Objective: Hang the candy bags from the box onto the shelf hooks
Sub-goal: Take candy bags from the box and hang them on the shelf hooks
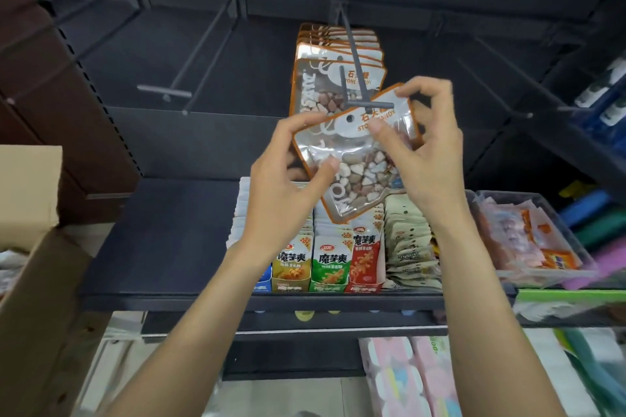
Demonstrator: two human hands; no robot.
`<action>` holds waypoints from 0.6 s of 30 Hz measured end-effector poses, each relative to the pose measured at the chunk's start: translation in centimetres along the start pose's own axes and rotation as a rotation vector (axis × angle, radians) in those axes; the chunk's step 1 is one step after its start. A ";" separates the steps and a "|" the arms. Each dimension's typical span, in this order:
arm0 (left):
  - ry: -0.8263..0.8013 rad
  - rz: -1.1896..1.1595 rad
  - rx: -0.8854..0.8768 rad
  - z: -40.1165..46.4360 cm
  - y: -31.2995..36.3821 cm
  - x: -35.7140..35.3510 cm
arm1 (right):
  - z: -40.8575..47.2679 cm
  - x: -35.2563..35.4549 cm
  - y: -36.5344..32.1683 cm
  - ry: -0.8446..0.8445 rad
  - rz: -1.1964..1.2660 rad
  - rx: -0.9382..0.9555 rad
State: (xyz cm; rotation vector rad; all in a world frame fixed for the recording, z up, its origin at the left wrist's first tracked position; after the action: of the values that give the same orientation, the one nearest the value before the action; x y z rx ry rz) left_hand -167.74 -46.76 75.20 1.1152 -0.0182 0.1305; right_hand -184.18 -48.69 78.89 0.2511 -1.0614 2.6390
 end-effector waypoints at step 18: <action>0.219 0.538 -0.138 8.1 -6.1 -2.4 | 4.9 -2.5 7.1 -0.142 -0.853 0.202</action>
State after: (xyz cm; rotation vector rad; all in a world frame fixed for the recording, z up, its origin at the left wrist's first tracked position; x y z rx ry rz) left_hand -169.02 -56.91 73.16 0.9312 -0.1294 0.7212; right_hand -183.88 -57.48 77.20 0.7518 -0.5300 1.9514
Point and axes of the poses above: each hand's wrist, its own z-axis towards the middle knuckle, its own x-axis out of the back of the hand, y = z × x, the point moved 5 cm from there along z, towards the middle knuckle, and after that the axes turned 7 degrees about x, right-handed, at the moved point
